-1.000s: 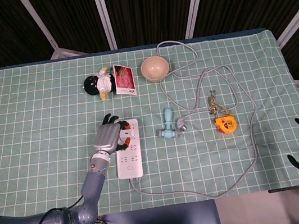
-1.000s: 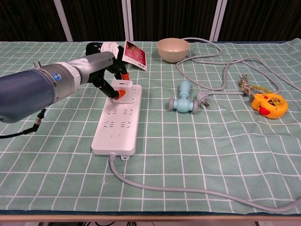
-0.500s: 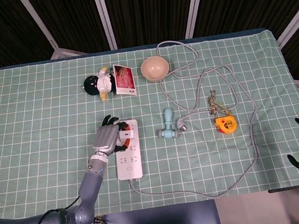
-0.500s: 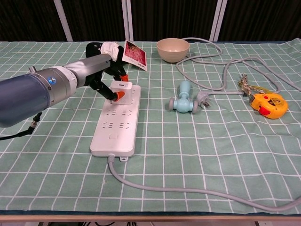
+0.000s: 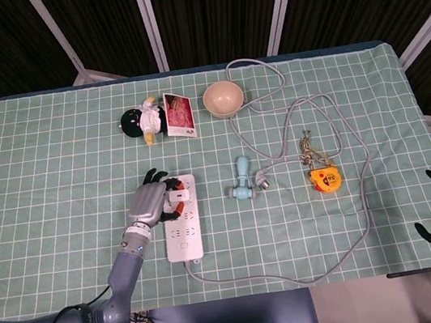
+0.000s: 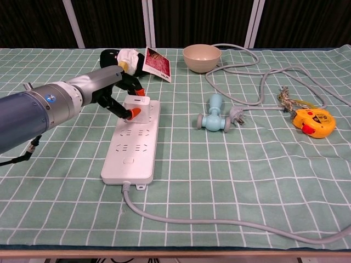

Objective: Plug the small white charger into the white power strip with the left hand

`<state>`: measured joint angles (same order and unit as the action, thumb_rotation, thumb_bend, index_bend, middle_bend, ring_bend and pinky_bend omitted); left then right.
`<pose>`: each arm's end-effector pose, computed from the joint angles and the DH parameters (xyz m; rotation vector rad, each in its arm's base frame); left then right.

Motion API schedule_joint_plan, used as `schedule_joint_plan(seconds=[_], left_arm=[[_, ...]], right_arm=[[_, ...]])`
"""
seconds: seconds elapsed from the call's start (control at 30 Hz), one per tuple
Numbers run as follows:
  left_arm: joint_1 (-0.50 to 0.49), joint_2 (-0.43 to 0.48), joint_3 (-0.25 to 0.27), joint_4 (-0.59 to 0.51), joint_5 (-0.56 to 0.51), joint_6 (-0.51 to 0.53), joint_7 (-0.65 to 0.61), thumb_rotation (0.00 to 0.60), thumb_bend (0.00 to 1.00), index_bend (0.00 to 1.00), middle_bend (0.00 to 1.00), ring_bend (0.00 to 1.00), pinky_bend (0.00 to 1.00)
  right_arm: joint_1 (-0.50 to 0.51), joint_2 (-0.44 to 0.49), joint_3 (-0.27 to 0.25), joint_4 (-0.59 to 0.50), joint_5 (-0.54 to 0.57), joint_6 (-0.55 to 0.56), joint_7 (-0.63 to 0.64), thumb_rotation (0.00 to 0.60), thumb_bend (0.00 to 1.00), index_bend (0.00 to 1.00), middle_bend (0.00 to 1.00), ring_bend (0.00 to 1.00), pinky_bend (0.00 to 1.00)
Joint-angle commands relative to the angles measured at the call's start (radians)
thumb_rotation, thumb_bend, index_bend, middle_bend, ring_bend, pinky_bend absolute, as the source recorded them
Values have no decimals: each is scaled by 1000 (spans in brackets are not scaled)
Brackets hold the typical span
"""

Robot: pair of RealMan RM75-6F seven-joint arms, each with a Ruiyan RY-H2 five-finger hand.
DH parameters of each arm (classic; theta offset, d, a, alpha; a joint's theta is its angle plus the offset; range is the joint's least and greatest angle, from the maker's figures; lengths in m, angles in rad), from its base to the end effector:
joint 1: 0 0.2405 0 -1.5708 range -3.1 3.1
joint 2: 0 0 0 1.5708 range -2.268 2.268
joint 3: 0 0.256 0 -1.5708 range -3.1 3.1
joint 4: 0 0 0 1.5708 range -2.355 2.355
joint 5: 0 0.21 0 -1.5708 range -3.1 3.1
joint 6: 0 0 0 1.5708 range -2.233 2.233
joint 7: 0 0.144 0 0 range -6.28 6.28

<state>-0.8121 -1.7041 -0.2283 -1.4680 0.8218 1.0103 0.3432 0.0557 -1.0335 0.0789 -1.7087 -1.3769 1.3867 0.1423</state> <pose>-0.1196 0.3436 -0.0553 -1.6931 -1.2800 -0.9743 -0.3217 -0.1754 0.1744 1.2348 -1.1359 0.9086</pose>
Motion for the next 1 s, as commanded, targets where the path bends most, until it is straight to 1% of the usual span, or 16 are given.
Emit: schedule_joint_plan(seconds=[0.03,0.17,0.23,0.27,0.33,0.4,0.5,0.53,0.63,0.7,0.77,0.9,0.93,1.0], left_arm=[[6,1,6,9,5,-3,-3,600,509,605,578,127,38],[11,2,7,16,6,-6,-5,600,489,602,573,127,38],[12,3,6,16,7,-7,-5,600,442,588,558,127,37],[12,4,6,15,8,-8,-5,600,401,569,538,126,36],[13,7,5,10,10,-8,-5,600,259,479,435,116,28],[15,13,3,1,14,-6,-3,600,174,399,328,84,14],[17,22,2,-9,18,-3,2,600,102,307,192,23,0],[17,26,2,-13,18,-3,4,600,86,284,164,13,0],[20,37,3,-20,22,0,10,600,31,176,80,0,0],[22,44,2,-26,25,2,10,600,19,105,53,0,0],[26,50,-4,-34,32,9,2,600,18,74,46,0,0],[35,64,-23,-62,56,25,-31,600,38,68,50,0,0],[36,67,-28,-70,63,28,-40,600,55,70,54,0,0],[43,76,-45,-100,95,39,-81,600,128,93,78,0,0]], right_arm=[[0,0,0,0,0,0,0,600,349,0,0,0,0],[0,0,0,0,-1,1,-1,600,349,0,0,0,0],[-1,0,0,-1,-1,1,-2,600,349,0,0,0,0],[-1,0,0,-1,-1,1,-2,600,349,0,0,0,0],[-1,0,0,-1,0,1,-3,600,349,0,0,0,0],[-1,-1,0,-2,0,2,-5,600,349,0,0,0,0],[-1,-1,1,-2,0,4,-6,600,349,0,0,0,0],[-2,-2,1,-2,0,5,-6,600,349,0,0,0,0],[-2,-2,1,-3,1,5,-6,600,349,0,0,0,0],[-2,-2,1,-3,0,6,-6,600,349,0,0,0,0],[-3,-2,1,-3,-1,7,-6,600,349,0,0,0,0],[-3,-2,1,-3,-2,8,-5,600,349,0,0,0,0],[-3,-2,1,-3,-2,8,-5,600,349,0,0,0,0],[-3,-2,1,-3,-2,8,-5,600,349,0,0,0,0]])
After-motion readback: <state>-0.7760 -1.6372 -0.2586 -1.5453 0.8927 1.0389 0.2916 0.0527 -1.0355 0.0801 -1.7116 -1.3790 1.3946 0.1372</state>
